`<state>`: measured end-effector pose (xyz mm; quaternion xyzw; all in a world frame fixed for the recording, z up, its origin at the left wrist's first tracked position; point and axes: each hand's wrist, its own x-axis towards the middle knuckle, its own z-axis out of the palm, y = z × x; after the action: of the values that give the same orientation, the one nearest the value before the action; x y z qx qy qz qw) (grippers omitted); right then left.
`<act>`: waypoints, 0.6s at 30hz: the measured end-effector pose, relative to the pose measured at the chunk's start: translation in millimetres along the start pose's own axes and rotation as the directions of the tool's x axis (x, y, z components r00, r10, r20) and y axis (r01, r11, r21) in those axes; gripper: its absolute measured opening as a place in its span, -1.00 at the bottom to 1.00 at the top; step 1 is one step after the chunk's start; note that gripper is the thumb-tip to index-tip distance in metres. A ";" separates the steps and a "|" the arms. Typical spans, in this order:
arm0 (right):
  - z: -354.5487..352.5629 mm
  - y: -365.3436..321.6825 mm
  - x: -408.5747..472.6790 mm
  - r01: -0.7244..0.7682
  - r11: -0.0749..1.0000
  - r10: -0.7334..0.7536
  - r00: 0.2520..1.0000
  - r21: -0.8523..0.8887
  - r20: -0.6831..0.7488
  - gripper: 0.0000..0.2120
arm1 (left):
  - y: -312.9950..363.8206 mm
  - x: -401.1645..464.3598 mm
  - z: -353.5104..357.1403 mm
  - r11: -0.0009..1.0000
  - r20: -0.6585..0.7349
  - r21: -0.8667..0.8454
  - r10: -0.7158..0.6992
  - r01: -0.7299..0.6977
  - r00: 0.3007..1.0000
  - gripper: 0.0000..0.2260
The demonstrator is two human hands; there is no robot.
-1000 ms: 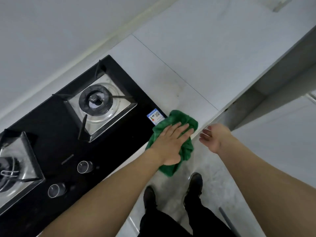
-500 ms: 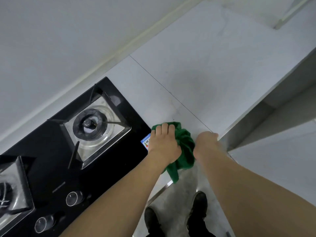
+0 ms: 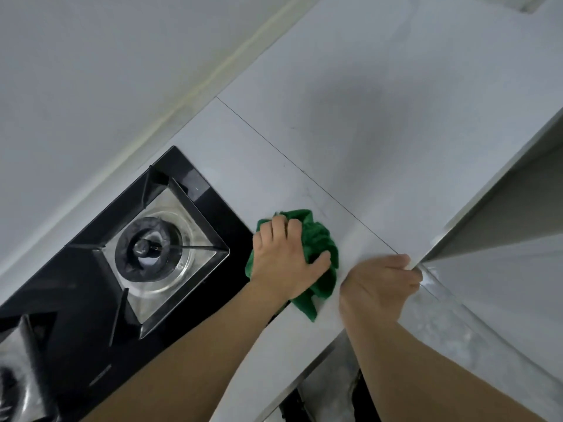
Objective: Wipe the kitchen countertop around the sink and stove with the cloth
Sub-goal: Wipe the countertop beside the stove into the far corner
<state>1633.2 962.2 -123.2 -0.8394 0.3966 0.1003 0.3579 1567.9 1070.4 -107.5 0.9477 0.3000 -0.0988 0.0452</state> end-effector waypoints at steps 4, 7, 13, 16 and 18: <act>6.8 4.9 0.7 0.128 0.992 -0.128 0.990 -0.006 -0.066 -0.50 | -14.4 24.6 5.1 0.994 -0.057 0.064 0.097 -0.094 0.994 -0.41; 8.0 8.9 1.1 0.208 0.976 -0.210 0.977 -0.070 -0.035 -0.48 | -10.1 47.1 1.7 0.992 -0.102 0.101 0.089 -0.079 0.991 -0.48; -1.2 25.6 -2.4 0.551 0.777 -0.511 0.835 -0.305 0.205 -0.42 | -5.7 57.5 3.0 0.995 -0.122 0.079 0.064 -0.054 0.991 -0.51; -7.6 48.0 -17.2 0.765 0.518 -0.671 0.641 -0.382 0.373 -0.41 | -1.6 50.6 1.0 0.997 -0.130 0.048 0.059 -0.053 0.990 -0.52; -7.8 52.9 -22.2 0.777 0.457 -0.680 0.619 -0.433 0.393 -0.35 | -5.8 34.3 5.4 0.985 -0.176 0.064 0.170 -0.161 0.969 -0.50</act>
<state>1578.5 947.4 -135.1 -0.9810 -0.0818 0.1178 0.1309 1591.2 1093.6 -120.3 0.9754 0.2201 -0.0154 0.0026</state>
